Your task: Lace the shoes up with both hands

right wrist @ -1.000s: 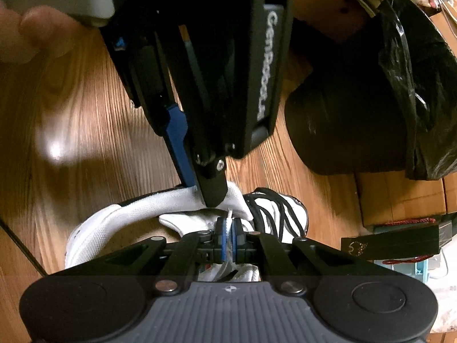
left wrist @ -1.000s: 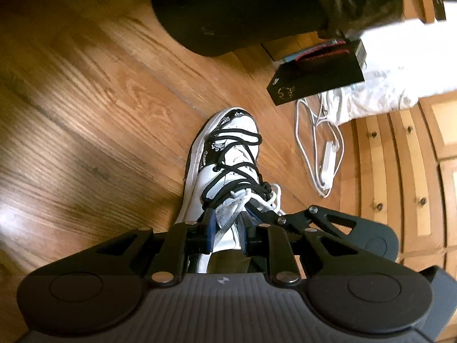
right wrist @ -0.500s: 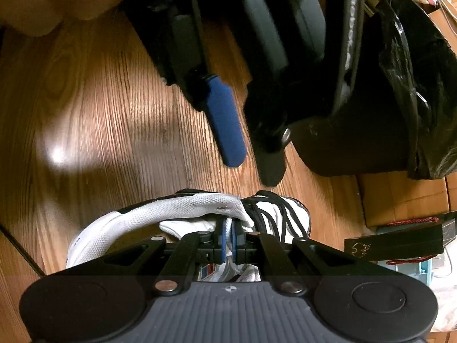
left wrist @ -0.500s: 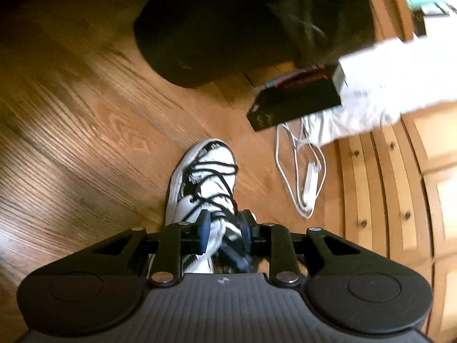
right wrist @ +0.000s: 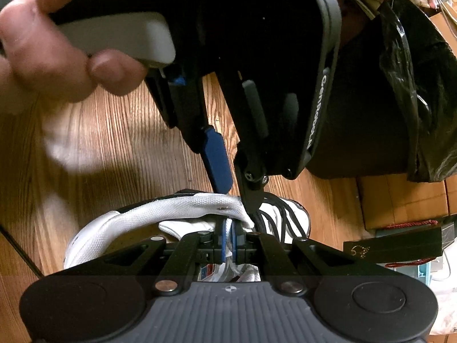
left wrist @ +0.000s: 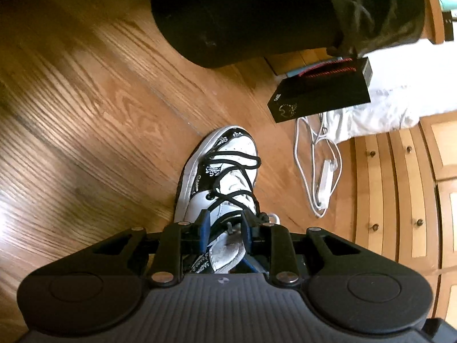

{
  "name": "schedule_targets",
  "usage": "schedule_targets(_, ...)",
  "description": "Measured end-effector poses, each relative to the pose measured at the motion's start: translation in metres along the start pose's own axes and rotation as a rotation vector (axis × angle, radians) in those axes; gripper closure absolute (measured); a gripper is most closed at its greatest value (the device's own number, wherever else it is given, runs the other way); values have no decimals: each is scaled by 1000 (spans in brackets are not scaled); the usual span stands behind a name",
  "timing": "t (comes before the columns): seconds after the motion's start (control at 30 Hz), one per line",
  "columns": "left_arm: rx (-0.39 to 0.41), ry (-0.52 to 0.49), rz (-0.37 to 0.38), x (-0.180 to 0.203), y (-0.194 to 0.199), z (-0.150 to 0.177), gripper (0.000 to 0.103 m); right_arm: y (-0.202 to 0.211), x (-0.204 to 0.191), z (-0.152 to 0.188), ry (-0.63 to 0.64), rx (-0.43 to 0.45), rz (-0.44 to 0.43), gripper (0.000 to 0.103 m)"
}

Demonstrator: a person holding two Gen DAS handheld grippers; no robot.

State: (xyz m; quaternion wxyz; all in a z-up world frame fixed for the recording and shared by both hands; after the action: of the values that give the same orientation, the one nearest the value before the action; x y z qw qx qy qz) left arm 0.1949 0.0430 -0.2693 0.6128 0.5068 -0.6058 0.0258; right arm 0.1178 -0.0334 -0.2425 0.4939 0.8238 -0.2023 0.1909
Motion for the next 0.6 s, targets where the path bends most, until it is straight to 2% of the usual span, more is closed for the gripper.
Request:
schedule_targets(0.1,4,25,0,-3,-2,1,80,-1,-1,0,14,-1,1,98)
schedule_targets(0.17,14,6,-4,-2,-1,1,87,-2,-1,0,14,-2,1,98)
schedule_targets(0.23,31,-47,5,4,0,2,99,-2,-2,0,15,0,2,98)
schedule_targets(0.33,44,-136,5,15,0,3,100,-3,-2,1,24,-2,6,98)
schedule_targets(0.4,50,-162,0,16,2,4,100,-3,-2,2,26,-1,10,99)
schedule_targets(0.6,70,-173,-10,17,9,-2,100,-1,-3,3,34,-9,10,96)
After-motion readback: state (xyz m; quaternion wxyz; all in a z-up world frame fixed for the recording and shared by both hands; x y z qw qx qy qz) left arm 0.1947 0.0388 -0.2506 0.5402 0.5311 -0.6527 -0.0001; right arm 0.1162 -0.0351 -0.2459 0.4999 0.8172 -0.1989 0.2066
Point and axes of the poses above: each gripper's, at about its wrist camera, not at the fingertips, and y roughly against the way its jaws point, x to its right, z to its underside, the point moved 7 cm from there along -y, roughly the way its jaws point, and after that the axes turned 15 degrees about x, right-handed, at the moved point
